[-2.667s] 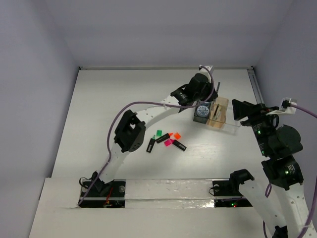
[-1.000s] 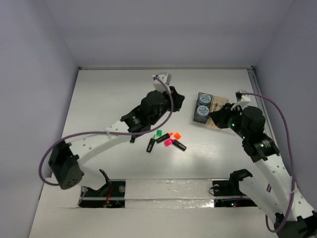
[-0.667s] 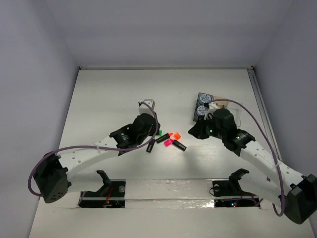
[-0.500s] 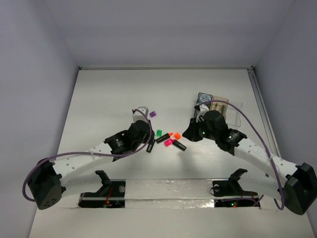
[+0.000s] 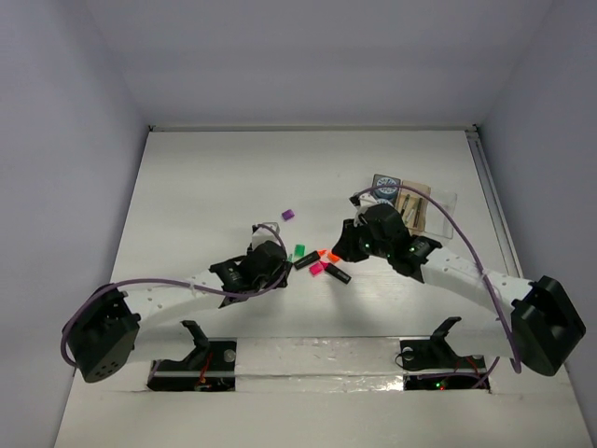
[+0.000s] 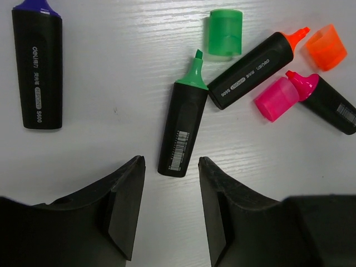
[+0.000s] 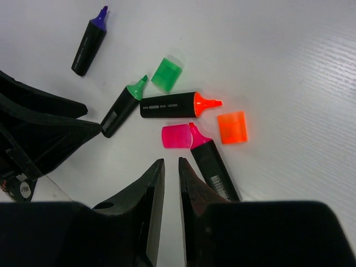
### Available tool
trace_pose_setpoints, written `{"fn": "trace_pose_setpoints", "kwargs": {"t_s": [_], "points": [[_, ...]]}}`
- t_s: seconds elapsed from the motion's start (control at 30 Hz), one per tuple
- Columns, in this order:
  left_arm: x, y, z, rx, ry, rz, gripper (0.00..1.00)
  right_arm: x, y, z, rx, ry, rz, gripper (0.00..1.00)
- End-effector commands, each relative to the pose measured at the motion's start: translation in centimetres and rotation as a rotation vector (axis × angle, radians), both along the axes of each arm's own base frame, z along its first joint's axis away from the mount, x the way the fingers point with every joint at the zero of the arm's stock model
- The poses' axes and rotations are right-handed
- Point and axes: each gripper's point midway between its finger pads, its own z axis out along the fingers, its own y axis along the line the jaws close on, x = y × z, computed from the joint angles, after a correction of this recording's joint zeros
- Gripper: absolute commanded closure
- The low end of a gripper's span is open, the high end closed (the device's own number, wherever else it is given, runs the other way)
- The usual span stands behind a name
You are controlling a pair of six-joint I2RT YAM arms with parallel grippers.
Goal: Sort the stationery into containers
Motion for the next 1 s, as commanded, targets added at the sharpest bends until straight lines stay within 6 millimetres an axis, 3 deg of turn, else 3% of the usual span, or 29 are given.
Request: {"fn": "trace_pose_setpoints", "kwargs": {"t_s": [0.0, 0.13, 0.7, 0.97], "points": [[0.8, -1.0, 0.4, -0.023, -0.031, -0.019, 0.59, 1.9, 1.5, 3.3, 0.068, -0.090, -0.020, 0.77], [1.3, -1.8, 0.7, -0.025, -0.048, -0.047, 0.56, 1.8, 1.8, 2.6, 0.058, -0.079, -0.012, 0.77], [1.9, -1.8, -2.7, 0.119, 0.002, -0.093, 0.53, 1.6, 2.6, 3.3, 0.070, -0.084, 0.008, 0.71], [1.5, -1.0, -4.3, 0.170, 0.036, -0.091, 0.66, 2.0, 2.4, 3.6, 0.063, -0.100, -0.008, 0.70]]}}
